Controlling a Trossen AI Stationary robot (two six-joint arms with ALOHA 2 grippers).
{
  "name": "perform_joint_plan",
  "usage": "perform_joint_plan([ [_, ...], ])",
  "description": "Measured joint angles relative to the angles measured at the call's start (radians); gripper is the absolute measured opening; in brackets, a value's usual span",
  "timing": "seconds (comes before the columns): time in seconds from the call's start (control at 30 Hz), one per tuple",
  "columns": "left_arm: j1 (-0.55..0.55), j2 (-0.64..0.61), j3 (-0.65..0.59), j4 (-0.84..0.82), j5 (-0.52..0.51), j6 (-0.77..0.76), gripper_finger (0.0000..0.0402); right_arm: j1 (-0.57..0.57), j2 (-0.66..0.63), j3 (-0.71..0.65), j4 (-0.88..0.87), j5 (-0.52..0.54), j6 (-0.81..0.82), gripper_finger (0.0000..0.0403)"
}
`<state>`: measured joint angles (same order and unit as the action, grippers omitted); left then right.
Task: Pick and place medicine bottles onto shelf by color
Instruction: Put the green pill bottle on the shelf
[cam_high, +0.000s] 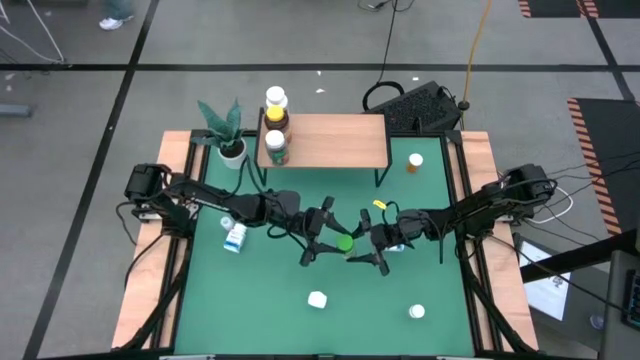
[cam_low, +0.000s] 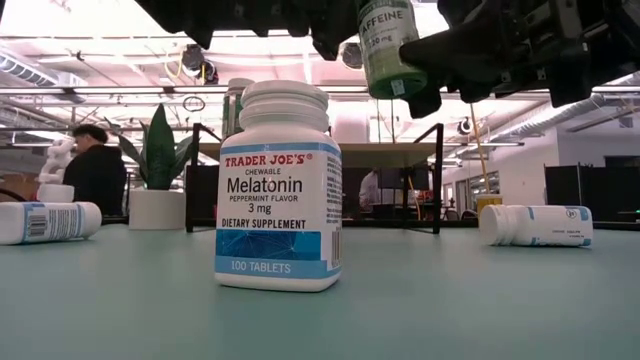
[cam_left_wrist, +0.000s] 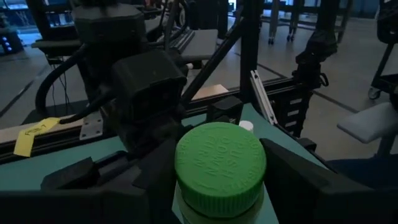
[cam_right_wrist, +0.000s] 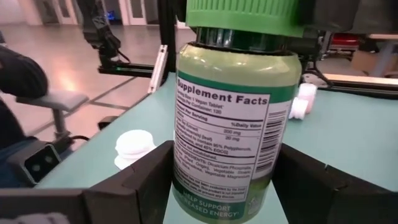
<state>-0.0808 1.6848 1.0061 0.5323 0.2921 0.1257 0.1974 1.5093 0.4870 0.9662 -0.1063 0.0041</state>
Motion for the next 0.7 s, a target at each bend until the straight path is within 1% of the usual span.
perform_joint_plan([
  [0.1, 0.001, 0.000, 0.000, -0.011, -0.038, 0.001, 0.0201, 0.014, 0.000, 0.000, -0.016, 0.016, -0.046, 0.0249],
  [0.17, 0.000, 0.000, 0.000, -0.018, -0.058, 0.006, 0.0201, 0.021, 0.000, -0.002, -0.018, 0.025, -0.059, 0.0267],
  [0.23, 0.000, -0.005, 0.000, -0.024, -0.069, 0.012, 0.0210, 0.022, 0.000, -0.002, -0.010, 0.035, -0.058, 0.0289],
  [0.3, 0.002, -0.028, 0.000, -0.059, -0.095, 0.017, 0.0213, 0.023, 0.000, -0.002, -0.004, 0.098, -0.041, 0.0308],
  [0.4, 0.010, -0.075, 0.000, -0.120, -0.162, 0.052, 0.0204, 0.027, -0.021, -0.001, -0.015, 0.236, 0.001, 0.0325],
  [0.5, 0.028, -0.150, -0.002, -0.185, -0.230, 0.077, 0.0201, 0.039, -0.064, -0.007, -0.031, 0.349, 0.014, 0.0328],
  [0.6, 0.070, -0.235, -0.002, -0.258, -0.252, 0.100, 0.0206, 0.061, -0.117, -0.030, -0.019, 0.456, 0.012, 0.0327],
  [0.63, 0.090, -0.260, -0.002, -0.257, -0.280, 0.112, 0.0211, 0.070, -0.136, -0.047, -0.034, 0.480, 0.013, 0.0327],
  [0.7, 0.143, -0.314, -0.001, -0.260, -0.302, 0.113, 0.0216, 0.084, -0.165, -0.076, -0.051, 0.507, 0.010, 0.0326],
])
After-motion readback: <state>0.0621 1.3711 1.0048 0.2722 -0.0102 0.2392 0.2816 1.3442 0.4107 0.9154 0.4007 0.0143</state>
